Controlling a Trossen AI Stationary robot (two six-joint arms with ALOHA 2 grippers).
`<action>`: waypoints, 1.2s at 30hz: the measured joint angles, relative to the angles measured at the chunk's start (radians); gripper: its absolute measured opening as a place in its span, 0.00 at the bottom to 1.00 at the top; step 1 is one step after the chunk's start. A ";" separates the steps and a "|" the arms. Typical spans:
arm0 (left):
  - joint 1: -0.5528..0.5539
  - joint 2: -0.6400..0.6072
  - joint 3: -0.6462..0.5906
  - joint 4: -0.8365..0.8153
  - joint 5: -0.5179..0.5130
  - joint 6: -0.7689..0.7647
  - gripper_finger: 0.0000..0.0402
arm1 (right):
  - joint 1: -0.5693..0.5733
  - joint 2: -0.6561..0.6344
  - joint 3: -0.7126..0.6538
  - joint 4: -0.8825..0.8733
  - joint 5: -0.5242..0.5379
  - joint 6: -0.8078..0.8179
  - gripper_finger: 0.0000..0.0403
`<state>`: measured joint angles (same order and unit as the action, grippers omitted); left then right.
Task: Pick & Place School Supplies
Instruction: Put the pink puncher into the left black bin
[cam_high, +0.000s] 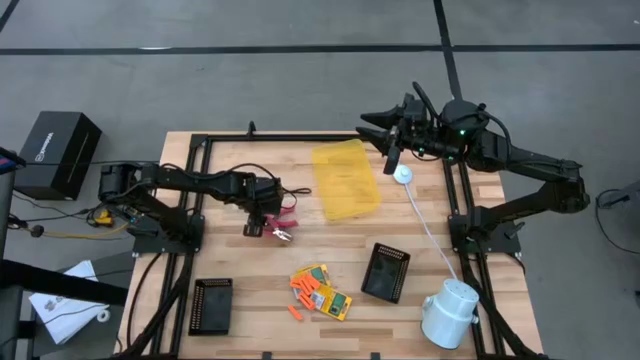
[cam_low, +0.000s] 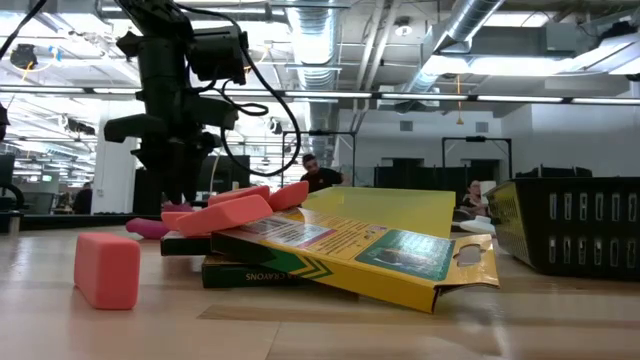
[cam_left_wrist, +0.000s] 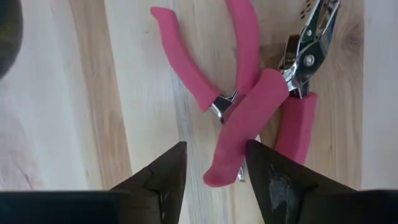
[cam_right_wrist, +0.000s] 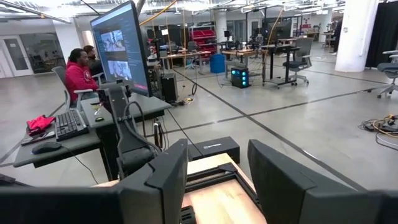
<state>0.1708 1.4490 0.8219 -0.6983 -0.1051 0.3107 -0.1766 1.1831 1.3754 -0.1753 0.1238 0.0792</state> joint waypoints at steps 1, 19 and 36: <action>0.000 0.000 0.000 0.000 0.001 0.000 0.39 | 0.001 0.000 0.000 0.000 0.000 0.000 0.40; -0.003 -0.001 -0.138 0.002 0.068 -0.001 0.39 | 0.027 0.000 0.000 0.003 0.000 0.000 0.39; -0.001 -0.001 -0.077 0.052 0.053 -0.005 0.39 | 0.024 0.000 0.000 0.021 0.007 0.000 0.38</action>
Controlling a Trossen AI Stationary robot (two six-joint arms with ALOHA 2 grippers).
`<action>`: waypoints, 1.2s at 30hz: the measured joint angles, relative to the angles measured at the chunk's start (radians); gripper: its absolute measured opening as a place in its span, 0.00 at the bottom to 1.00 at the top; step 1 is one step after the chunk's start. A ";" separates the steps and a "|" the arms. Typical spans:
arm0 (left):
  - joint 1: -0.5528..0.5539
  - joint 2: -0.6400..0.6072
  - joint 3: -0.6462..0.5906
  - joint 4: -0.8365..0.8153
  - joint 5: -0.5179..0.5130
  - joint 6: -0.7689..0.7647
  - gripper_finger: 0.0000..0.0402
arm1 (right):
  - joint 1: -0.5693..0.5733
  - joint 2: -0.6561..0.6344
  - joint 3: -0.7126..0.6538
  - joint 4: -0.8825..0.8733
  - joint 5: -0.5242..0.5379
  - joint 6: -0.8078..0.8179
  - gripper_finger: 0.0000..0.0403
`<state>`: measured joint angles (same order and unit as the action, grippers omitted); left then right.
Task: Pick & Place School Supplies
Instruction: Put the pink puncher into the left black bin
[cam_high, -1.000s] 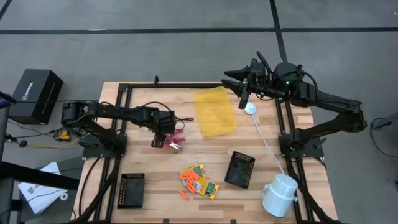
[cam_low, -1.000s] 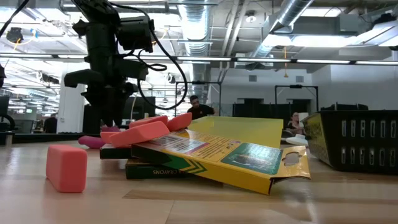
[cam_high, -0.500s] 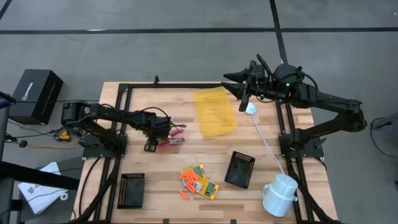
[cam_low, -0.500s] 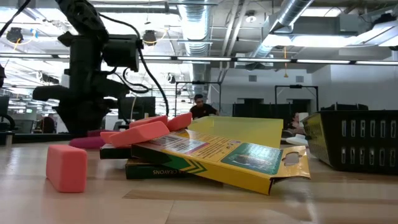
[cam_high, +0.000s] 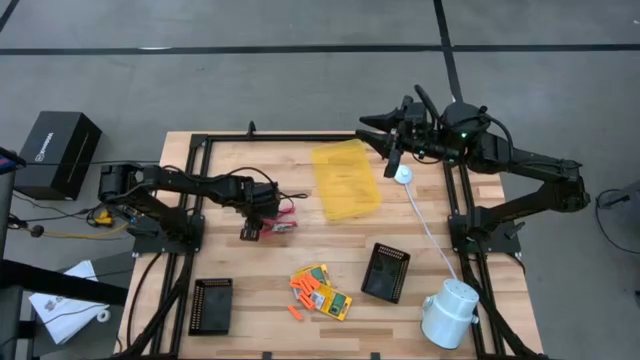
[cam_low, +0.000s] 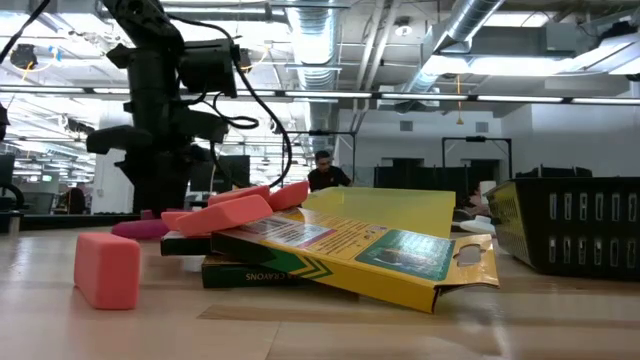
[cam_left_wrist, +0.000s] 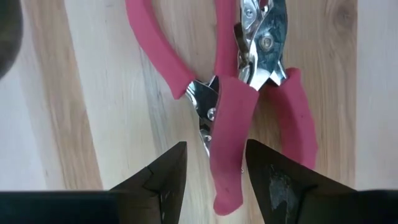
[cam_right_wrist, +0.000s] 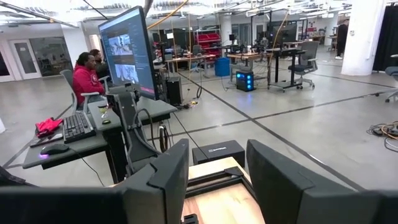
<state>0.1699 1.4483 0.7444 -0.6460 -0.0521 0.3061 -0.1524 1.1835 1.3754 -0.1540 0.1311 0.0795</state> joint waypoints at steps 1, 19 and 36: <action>0.000 0.000 0.000 0.000 0.000 0.000 0.39 | 0.000 0.000 0.000 0.002 0.000 0.000 0.38; 0.001 0.000 0.000 0.000 0.016 -0.066 0.09 | 0.000 0.000 0.000 0.014 0.000 0.000 0.37; 0.001 -0.081 0.000 0.011 0.023 -0.231 0.00 | 0.000 0.000 0.000 0.036 0.000 0.000 0.35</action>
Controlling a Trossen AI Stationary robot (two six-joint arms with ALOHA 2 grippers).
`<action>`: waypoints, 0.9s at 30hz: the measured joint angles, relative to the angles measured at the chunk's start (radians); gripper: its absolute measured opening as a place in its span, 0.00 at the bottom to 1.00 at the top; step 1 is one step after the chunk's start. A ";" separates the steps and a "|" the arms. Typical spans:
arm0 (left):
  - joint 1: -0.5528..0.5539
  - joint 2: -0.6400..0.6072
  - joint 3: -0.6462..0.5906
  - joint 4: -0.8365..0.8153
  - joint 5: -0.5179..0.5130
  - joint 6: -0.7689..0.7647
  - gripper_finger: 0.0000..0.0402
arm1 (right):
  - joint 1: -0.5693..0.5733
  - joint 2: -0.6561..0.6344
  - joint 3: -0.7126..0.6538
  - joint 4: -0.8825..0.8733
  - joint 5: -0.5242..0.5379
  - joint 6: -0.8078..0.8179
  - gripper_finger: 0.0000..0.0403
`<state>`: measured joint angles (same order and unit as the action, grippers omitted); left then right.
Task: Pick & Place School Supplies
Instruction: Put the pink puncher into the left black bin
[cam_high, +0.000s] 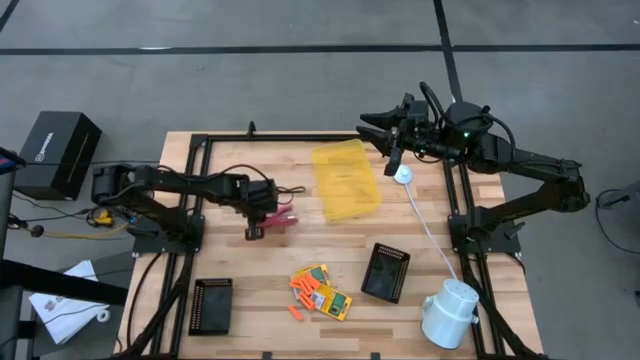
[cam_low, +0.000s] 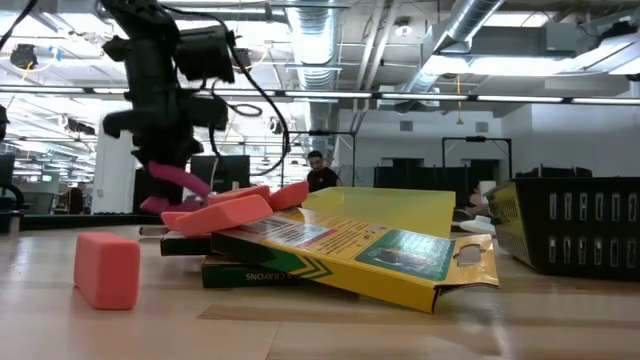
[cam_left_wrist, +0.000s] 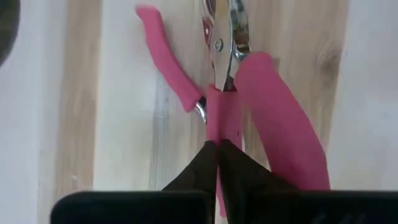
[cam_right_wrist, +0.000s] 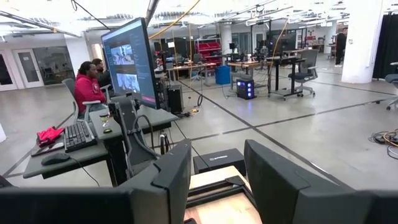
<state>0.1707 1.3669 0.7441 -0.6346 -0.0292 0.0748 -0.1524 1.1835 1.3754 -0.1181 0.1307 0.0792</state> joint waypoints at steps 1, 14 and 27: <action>0.000 -0.021 0.000 0.002 0.000 -0.011 0.00 | 0.000 0.000 0.000 0.000 0.000 0.000 0.35; -0.008 -0.281 0.000 -0.076 -0.027 -0.239 0.00 | 0.000 0.000 0.000 0.000 0.000 -0.026 0.36; -0.092 -0.073 0.001 -0.042 0.066 -0.312 0.19 | 0.000 0.000 0.000 0.044 0.000 -0.027 0.39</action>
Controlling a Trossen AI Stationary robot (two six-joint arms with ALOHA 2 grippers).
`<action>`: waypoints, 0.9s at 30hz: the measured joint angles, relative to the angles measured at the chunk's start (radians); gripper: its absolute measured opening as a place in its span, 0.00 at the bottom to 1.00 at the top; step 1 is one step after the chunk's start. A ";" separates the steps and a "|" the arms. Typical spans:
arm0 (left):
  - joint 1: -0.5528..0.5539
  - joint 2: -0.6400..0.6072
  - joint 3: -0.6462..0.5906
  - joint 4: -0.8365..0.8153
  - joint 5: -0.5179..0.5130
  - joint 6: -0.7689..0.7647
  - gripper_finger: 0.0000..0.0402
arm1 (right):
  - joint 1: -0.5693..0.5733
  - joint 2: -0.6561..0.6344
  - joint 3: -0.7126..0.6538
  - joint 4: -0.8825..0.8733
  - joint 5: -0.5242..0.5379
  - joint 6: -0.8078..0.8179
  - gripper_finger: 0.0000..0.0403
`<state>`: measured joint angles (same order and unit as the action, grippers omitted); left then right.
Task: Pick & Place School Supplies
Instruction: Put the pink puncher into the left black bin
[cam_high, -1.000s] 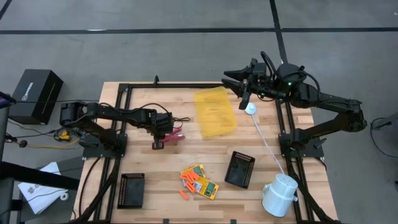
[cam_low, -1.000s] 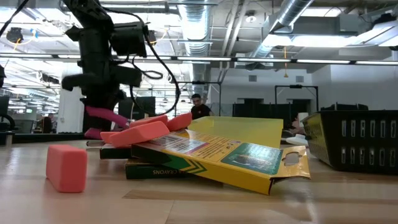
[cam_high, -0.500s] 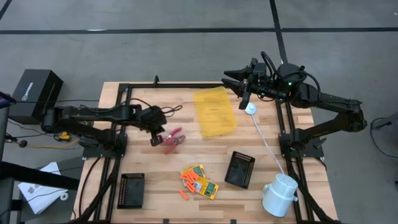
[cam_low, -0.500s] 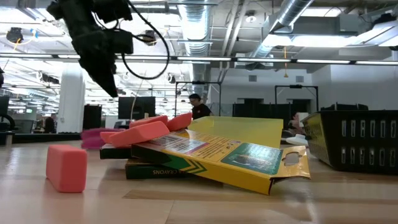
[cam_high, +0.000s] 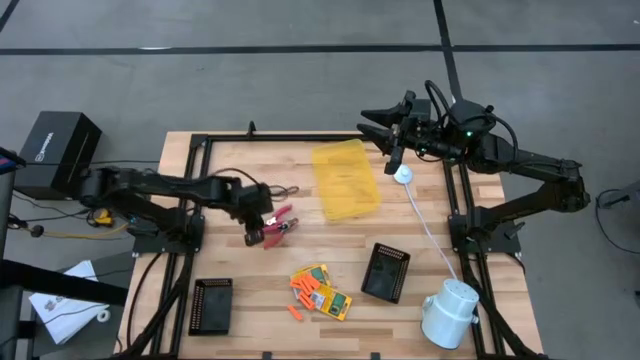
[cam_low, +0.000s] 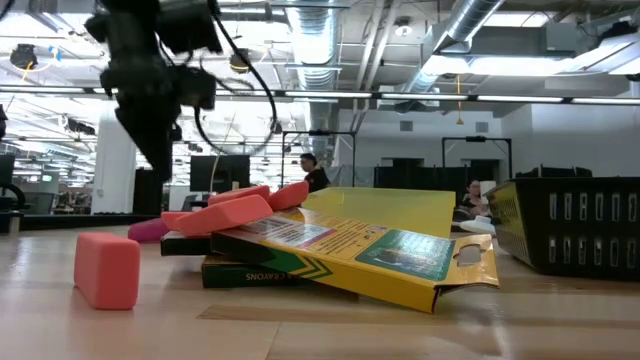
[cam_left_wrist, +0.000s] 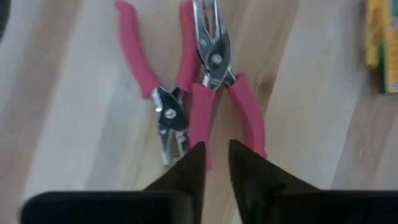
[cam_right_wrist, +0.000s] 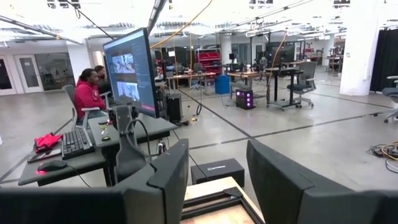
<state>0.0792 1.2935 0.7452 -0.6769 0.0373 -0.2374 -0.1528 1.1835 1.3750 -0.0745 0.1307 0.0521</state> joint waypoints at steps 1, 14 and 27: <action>-0.011 0.028 0.000 0.016 0.000 -0.006 0.23 | 0.000 0.000 0.000 0.000 0.000 0.000 0.39; -0.063 0.186 0.002 0.127 -0.067 -0.003 0.41 | 0.000 0.000 0.000 -0.003 0.000 0.001 0.38; -0.051 0.245 -0.006 0.144 -0.096 0.056 0.18 | 0.000 0.000 0.000 -0.015 0.000 0.001 0.39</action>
<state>0.0284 1.5381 0.7396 -0.5328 -0.0586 -0.1815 -0.1528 1.1835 1.3750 -0.0898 0.1307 0.0528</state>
